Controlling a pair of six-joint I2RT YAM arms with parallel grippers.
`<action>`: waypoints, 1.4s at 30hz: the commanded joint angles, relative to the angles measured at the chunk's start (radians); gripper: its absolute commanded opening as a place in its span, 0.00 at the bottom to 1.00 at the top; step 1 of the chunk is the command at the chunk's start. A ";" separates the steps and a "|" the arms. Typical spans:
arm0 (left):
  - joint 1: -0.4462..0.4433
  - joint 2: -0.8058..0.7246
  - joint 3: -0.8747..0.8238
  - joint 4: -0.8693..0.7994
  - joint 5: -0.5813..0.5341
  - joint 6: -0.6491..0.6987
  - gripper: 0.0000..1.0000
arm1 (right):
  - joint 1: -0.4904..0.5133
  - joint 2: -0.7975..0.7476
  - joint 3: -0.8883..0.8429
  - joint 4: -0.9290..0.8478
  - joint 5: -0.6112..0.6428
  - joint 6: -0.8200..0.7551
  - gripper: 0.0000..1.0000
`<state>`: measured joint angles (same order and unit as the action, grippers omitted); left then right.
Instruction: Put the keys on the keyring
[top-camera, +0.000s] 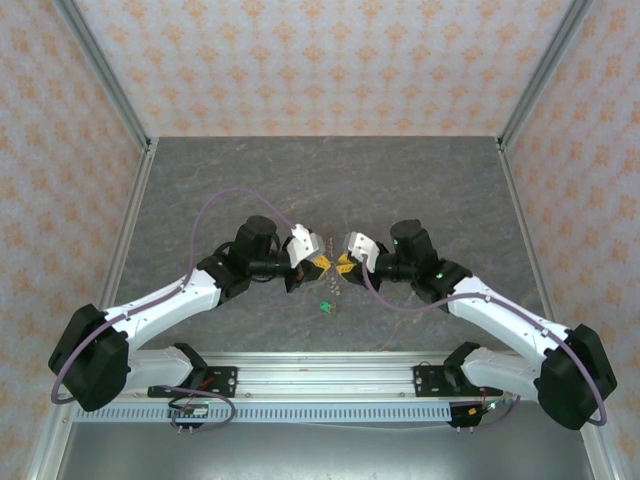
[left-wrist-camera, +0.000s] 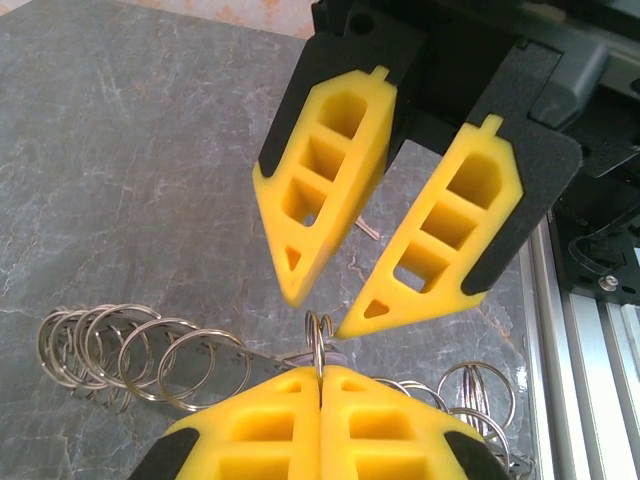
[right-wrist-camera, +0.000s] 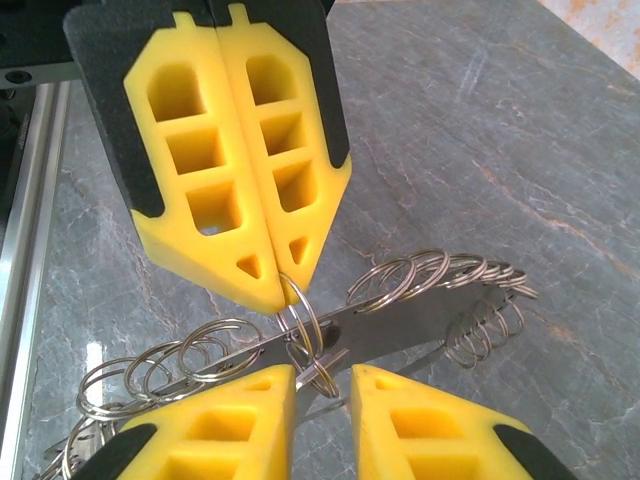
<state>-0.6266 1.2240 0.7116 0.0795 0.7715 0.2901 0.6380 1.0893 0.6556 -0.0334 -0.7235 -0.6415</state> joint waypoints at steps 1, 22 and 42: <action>-0.003 -0.019 0.037 0.008 0.025 0.026 0.00 | -0.003 0.010 0.048 0.026 -0.040 -0.018 0.20; -0.004 -0.016 0.038 -0.005 0.016 0.034 0.00 | -0.003 0.048 0.069 0.047 -0.102 0.018 0.05; -0.010 0.032 0.105 -0.169 0.011 0.141 0.12 | -0.003 0.072 0.259 -0.298 -0.099 -0.102 0.00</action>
<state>-0.6277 1.2507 0.7807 -0.0460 0.7555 0.3954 0.6342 1.1553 0.8669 -0.2871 -0.7872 -0.7124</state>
